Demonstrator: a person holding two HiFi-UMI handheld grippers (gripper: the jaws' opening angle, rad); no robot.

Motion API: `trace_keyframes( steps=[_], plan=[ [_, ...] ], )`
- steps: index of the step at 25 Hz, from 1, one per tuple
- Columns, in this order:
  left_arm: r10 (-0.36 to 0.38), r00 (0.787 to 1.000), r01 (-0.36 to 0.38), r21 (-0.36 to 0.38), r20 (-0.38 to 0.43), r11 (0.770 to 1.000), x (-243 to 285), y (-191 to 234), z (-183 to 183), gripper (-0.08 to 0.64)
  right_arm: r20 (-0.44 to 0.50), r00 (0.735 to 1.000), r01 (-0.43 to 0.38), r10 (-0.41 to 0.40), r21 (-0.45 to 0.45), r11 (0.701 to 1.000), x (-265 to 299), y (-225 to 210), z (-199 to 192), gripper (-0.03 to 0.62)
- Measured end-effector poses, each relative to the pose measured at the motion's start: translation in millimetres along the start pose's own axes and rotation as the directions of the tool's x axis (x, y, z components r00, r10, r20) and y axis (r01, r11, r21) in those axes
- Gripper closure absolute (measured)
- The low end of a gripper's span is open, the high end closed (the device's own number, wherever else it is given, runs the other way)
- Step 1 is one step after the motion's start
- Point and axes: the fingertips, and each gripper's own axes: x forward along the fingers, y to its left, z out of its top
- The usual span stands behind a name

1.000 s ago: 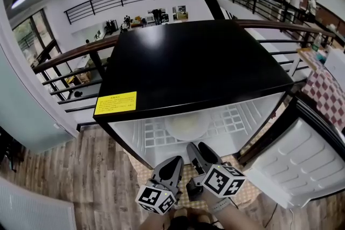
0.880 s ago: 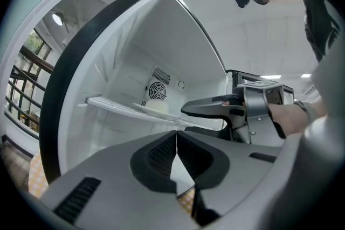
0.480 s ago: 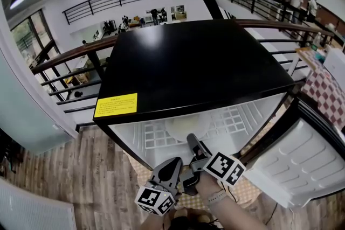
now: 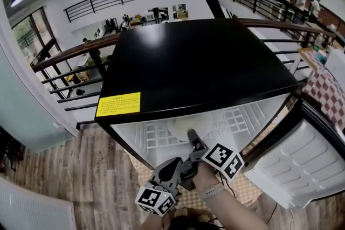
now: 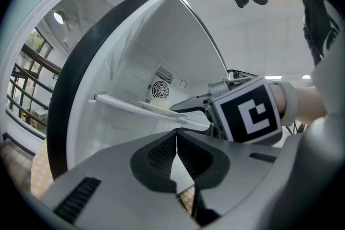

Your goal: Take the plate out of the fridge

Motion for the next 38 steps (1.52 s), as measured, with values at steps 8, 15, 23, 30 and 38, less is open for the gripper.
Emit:
trace_keyframes(
  steps=[8,15,23,30,38],
  plan=[
    [0.006,1.0,-0.006,-0.015,0.013,1.0,-3,2,1,0.549,-0.005,1.0,-0.003,0.003,0.02,1.0,-13,3,1,0.454],
    [-0.008,1.0,0.008,-0.014,0.018,1.0,0,-6,4,0.549,-0.015,1.0,-0.018,0.019,0.068,0.998,-25,3,-1,0.486],
    [-0.005,1.0,0.005,-0.008,0.019,1.0,-3,-8,4,0.549,-0.028,0.997,-0.062,0.066,0.133,0.989,-30,1,-2,0.495],
    [0.001,1.0,-0.001,-0.013,0.021,1.0,-4,-10,4,0.549,-0.033,0.998,-0.046,0.052,0.159,0.986,-37,4,-5,0.518],
    [-0.001,1.0,0.001,-0.009,0.023,1.0,-5,-13,3,0.549,0.001,0.998,-0.063,0.064,0.198,0.978,-48,6,-3,0.546]
  ],
)
